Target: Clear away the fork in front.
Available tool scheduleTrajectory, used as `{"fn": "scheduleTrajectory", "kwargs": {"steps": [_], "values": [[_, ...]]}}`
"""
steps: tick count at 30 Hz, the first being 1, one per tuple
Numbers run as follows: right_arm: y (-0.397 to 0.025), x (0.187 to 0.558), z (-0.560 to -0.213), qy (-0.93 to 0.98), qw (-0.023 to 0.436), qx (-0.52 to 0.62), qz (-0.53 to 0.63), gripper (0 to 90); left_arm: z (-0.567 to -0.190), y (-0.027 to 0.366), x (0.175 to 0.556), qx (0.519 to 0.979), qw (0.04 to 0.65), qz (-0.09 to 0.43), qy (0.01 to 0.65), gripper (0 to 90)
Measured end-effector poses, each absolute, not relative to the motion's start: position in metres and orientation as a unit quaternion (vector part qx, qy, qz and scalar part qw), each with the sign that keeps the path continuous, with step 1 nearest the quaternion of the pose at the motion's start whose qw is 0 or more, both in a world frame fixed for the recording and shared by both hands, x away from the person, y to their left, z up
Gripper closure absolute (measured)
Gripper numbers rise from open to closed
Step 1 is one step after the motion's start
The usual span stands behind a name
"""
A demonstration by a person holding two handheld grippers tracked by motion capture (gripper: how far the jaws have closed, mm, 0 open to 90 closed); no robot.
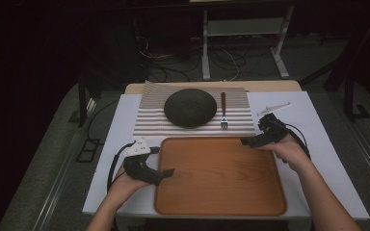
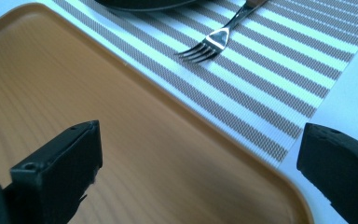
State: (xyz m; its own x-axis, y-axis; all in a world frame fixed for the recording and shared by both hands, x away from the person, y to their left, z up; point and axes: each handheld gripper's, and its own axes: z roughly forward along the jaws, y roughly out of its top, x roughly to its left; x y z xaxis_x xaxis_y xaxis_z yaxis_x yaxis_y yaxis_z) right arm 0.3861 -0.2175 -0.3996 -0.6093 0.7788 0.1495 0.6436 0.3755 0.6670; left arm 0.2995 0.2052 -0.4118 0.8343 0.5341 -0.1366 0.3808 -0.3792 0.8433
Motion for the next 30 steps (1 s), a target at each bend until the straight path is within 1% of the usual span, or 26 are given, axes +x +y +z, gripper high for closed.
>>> {"fn": "scheduleTrajectory", "kwargs": {"steps": [28,29,30], "values": [[-0.184,0.45,-0.399,0.831,0.093,0.448,0.314,0.3,-0.413,0.202,0.299,0.829,0.479,0.083,0.275,0.0],[-0.181,0.456,-0.398,0.831,0.093,0.452,0.311,2.3,-0.413,0.202,0.299,0.829,0.48,0.083,0.275,0.0],[-0.181,0.456,-0.398,0.831,0.093,0.452,0.311,2.3,-0.413,0.202,0.299,0.829,0.48,0.082,0.274,0.0]]}}
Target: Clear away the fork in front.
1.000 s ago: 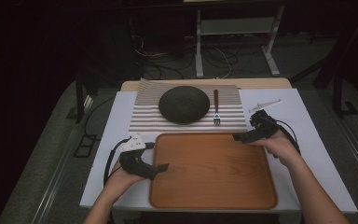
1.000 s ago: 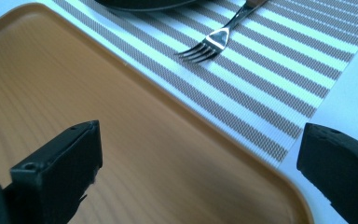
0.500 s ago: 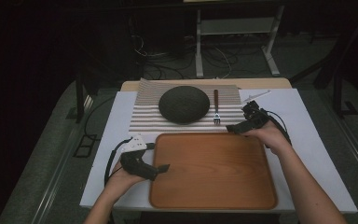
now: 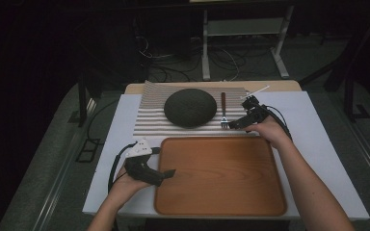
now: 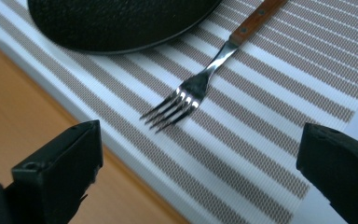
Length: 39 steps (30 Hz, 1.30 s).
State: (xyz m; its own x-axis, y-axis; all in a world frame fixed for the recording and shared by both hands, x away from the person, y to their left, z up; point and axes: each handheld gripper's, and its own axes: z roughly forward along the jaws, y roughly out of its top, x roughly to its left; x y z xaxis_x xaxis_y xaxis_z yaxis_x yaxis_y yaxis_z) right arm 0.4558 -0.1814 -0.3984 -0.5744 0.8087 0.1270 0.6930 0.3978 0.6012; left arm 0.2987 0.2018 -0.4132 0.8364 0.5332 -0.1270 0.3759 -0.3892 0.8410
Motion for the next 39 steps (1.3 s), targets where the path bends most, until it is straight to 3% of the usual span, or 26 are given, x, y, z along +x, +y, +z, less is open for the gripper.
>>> {"fn": "scheduleTrajectory", "kwargs": {"steps": [7,10,29,39], "values": [[-0.171,0.477,-0.397,0.837,0.102,0.452,0.29,6.4,-0.414,0.2,0.298,0.832,0.476,0.084,0.272,0.0],[-0.168,0.489,-0.396,0.832,0.102,0.463,0.289,14.3,-0.414,0.2,0.299,0.833,0.474,0.084,0.271,0.0],[-0.15,0.542,-0.406,0.824,0.079,0.506,0.243,33.4,-0.415,0.199,0.299,0.835,0.475,0.082,0.266,0.0],[-0.14,0.562,-0.412,0.821,0.061,0.522,0.222,48.3,-0.415,0.199,0.299,0.837,0.472,0.08,0.264,0.0]]}}
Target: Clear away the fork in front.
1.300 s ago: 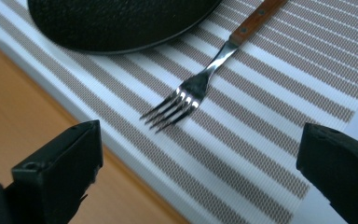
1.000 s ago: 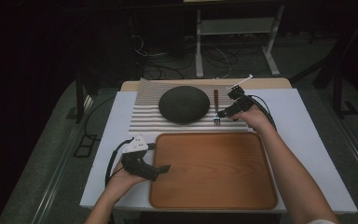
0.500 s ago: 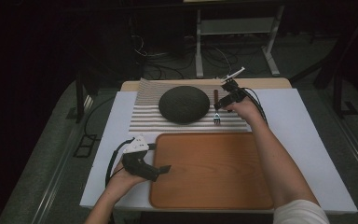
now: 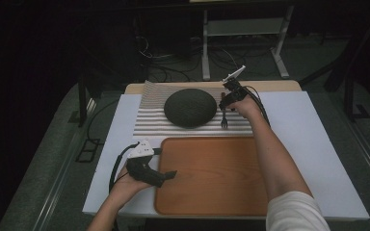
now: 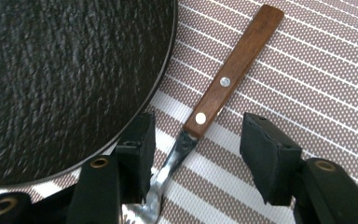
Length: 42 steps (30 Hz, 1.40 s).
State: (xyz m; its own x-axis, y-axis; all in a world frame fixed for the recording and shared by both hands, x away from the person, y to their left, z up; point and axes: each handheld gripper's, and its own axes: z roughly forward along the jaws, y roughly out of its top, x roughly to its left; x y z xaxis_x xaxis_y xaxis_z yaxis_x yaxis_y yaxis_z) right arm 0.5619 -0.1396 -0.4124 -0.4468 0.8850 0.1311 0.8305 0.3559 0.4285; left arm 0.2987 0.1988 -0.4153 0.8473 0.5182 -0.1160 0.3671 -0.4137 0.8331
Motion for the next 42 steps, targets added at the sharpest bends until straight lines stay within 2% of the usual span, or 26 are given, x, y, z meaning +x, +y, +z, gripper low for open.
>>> {"fn": "scheduleTrajectory", "kwargs": {"steps": [5,13,21,24,31,32,34,42], "values": [[-0.138,0.569,-0.422,0.819,0.052,0.532,0.211,55.7,-0.416,0.199,0.299,0.838,0.471,0.081,0.263,0.0],[-0.136,0.572,-0.427,0.82,0.045,0.533,0.203,58.3,-0.415,0.199,0.299,0.837,0.473,0.079,0.263,0.0],[-0.124,0.577,-0.425,0.835,0.059,0.523,0.162,61.2,-0.415,0.199,0.299,0.837,0.474,0.078,0.262,0.0],[-0.126,0.577,-0.425,0.832,0.062,0.528,0.159,67.7,-0.415,0.199,0.298,0.838,0.473,0.078,0.261,0.0],[-0.126,0.577,-0.425,0.835,0.067,0.525,0.154,70.8,-0.415,0.198,0.299,0.838,0.473,0.078,0.261,0.0],[-0.126,0.578,-0.425,0.835,0.069,0.524,0.149,74.5,-0.415,0.198,0.299,0.838,0.473,0.078,0.261,0.0],[-0.127,0.577,-0.424,0.835,0.07,0.524,0.148,76.0,-0.415,0.198,0.299,0.839,0.472,0.078,0.26,0.0],[-0.123,0.575,-0.424,0.839,0.081,0.519,0.14,77.2,-0.415,0.199,0.299,0.838,0.474,0.078,0.259,0.0]]}}
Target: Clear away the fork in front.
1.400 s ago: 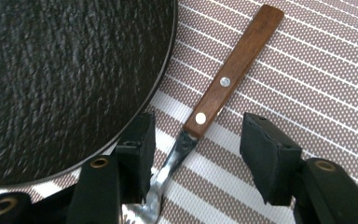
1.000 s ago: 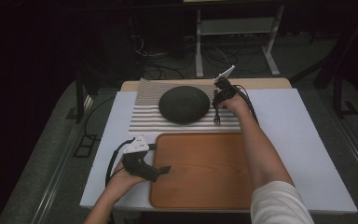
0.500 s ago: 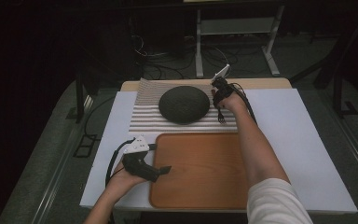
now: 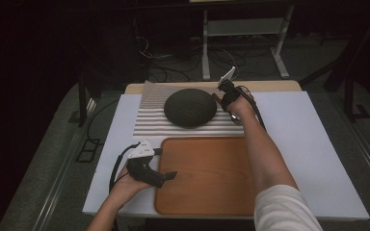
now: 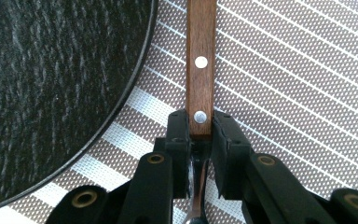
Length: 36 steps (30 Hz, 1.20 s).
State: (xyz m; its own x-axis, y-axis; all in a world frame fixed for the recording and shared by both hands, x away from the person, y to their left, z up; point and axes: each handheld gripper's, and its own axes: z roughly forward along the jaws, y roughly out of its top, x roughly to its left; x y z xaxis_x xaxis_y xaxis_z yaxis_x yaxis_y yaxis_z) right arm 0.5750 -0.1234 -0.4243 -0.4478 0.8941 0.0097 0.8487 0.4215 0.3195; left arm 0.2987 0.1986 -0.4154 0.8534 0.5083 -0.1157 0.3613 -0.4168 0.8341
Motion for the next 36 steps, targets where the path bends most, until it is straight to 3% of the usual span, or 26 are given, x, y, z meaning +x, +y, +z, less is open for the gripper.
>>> {"fn": "scheduleTrajectory", "kwargs": {"steps": [14,36], "values": [[-0.158,0.56,-0.407,0.823,0.066,0.525,0.206,77.3,-0.416,0.198,0.299,0.84,0.471,0.078,0.258,0.0],[-0.218,0.496,-0.378,0.801,0.063,0.485,0.345,77.2,-0.416,0.2,0.299,0.834,0.478,0.077,0.263,0.0]]}}
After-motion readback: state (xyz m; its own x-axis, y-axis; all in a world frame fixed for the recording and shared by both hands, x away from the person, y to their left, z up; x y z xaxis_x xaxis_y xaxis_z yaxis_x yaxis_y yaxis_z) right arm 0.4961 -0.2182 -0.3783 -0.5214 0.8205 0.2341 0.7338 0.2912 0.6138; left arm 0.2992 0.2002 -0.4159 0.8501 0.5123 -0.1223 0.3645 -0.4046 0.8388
